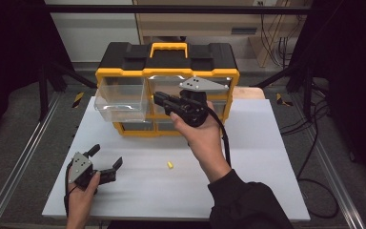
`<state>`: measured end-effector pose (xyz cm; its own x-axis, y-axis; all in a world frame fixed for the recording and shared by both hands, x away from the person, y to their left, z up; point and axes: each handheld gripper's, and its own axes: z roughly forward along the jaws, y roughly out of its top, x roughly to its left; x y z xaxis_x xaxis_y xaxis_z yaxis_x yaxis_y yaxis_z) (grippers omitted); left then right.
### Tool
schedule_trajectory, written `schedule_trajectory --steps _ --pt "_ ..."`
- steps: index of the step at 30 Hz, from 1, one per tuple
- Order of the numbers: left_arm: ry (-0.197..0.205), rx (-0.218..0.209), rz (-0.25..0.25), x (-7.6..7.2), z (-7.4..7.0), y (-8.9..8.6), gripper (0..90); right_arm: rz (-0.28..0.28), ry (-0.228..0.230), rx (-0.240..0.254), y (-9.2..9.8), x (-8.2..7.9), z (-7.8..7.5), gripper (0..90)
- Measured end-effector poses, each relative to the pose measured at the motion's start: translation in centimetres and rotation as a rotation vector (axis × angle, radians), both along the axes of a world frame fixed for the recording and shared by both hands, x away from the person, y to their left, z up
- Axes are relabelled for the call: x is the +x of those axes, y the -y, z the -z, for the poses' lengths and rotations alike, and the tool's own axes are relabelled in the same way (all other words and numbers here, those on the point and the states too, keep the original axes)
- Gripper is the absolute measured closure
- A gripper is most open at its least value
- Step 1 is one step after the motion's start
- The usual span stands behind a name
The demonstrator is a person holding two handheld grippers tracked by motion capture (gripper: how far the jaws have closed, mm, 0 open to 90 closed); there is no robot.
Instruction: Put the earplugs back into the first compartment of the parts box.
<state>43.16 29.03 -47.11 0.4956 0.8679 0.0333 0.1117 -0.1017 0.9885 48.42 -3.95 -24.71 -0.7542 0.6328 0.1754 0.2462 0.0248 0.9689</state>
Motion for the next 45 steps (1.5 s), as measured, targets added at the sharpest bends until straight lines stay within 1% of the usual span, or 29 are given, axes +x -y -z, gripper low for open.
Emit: schedule_trajectory --steps 5,10,23,29,45 --pt "0.000 0.000 0.001 0.0 0.0 0.0 1.6 -0.008 0.006 0.005 -0.5 0.1 -0.5 84.4" --pt "0.000 -0.001 0.001 0.0 0.0 0.0 1.5 -0.013 0.022 0.013 -0.9 0.2 -1.1 84.3" --pt "0.001 -0.003 0.001 0.0 0.0 0.0 1.6 -0.019 0.018 0.036 -2.2 1.1 -1.7 84.1" --pt "0.001 -0.006 -0.001 0.0 0.0 -0.1 1.6 -0.034 0.025 0.030 -3.0 1.2 -1.9 84.0" --pt "0.001 -0.008 0.000 0.0 -0.1 -0.1 1.6 -0.030 0.027 0.025 -3.9 1.7 -2.0 83.5"
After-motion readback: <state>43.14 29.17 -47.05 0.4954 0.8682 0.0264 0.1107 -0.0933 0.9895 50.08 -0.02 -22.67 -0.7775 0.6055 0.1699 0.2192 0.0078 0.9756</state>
